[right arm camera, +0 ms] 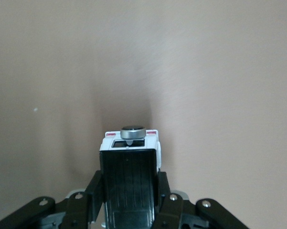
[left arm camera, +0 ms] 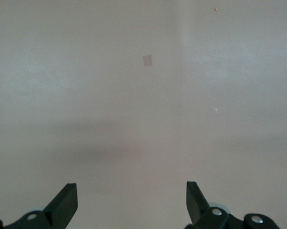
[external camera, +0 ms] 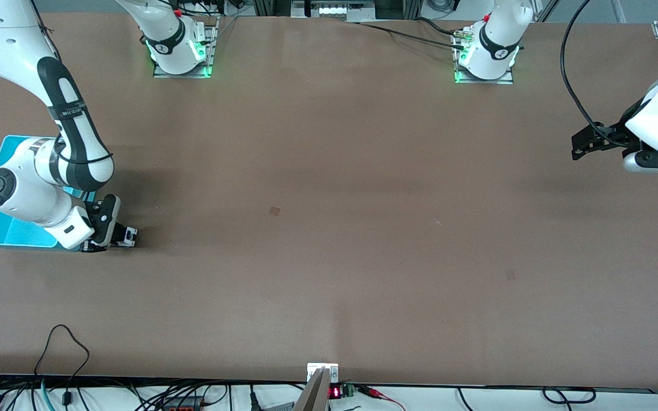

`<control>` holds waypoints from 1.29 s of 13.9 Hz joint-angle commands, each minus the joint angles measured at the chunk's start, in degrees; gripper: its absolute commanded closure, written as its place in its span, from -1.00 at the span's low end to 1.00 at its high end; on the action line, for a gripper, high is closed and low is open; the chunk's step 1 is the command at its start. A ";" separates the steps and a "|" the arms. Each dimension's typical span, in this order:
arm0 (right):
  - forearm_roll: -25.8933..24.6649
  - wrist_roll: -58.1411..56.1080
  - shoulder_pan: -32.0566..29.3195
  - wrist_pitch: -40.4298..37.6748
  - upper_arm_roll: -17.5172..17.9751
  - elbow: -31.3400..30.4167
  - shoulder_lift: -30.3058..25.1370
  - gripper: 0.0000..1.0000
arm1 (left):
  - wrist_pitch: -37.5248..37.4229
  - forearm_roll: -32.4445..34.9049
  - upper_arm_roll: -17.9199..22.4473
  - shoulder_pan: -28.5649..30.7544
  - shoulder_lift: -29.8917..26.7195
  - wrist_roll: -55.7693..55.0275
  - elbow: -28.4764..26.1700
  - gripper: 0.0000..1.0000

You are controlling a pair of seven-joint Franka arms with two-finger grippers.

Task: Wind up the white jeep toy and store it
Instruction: 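Lift the jeep with the right gripper and carry it over the cyan bin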

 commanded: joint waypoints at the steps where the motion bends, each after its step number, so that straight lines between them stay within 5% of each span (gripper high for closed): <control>1: 1.47 2.33 -0.14 -1.21 0.52 1.60 -3.50 1.00 | -1.08 0.18 0.15 -0.35 -0.69 1.22 0.42 -1.00; 9: 0.42 37.10 -2.60 -15.27 -1.76 1.87 -12.38 1.00 | -1.16 0.18 0.15 -0.26 -0.69 1.22 0.42 -1.00; 18: -4.58 65.25 -2.51 -18.53 -12.22 -1.99 -13.79 1.00 | -1.60 0.18 0.15 -0.35 -0.69 1.22 0.42 -1.00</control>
